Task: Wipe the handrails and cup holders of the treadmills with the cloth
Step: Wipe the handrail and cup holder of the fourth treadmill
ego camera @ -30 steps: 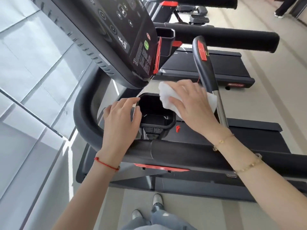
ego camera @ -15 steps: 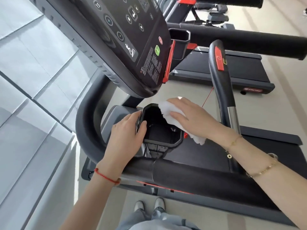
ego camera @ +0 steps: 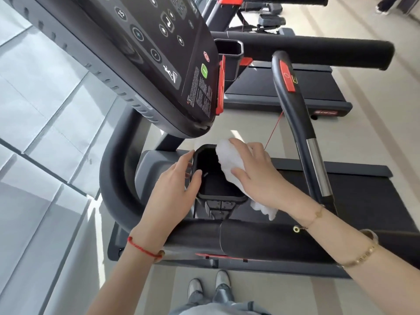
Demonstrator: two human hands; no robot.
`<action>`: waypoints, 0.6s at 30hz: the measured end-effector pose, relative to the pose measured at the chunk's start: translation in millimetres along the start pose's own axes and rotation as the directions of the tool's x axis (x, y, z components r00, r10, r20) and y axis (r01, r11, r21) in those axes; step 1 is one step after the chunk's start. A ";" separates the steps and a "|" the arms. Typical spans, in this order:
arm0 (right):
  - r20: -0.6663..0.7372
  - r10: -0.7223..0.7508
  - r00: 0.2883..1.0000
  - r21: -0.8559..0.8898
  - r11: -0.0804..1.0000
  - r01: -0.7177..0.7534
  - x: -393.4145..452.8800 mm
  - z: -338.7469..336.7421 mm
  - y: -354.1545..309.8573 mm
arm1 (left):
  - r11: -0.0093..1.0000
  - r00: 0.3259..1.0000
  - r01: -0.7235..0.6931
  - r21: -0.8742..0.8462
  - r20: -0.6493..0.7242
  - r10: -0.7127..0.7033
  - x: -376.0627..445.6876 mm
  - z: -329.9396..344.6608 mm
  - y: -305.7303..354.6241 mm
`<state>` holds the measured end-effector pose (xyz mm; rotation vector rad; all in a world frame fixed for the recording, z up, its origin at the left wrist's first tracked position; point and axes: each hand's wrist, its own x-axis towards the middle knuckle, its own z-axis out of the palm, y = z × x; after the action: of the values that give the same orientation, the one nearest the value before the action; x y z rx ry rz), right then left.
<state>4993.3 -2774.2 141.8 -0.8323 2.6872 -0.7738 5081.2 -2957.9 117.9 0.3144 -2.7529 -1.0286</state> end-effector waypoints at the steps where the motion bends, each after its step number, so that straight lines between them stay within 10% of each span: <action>1: -0.009 0.033 0.999 0.043 0.999 -0.033 -7.7 3.9 -1.2 | 1.000 1.000 -0.002 -0.014 0.000 0.002 0.6 0.2 -0.7; 18: 0.008 0.039 0.999 0.103 0.994 -0.039 -6.6 0.8 3.8 | 0.998 0.998 -0.051 -0.029 -0.030 0.050 1.3 3.2 0.1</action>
<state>4997.2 -2768.1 139.4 -0.7544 2.6249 -0.8906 5079.1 -2956.2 115.7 0.2525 -2.7029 -1.0427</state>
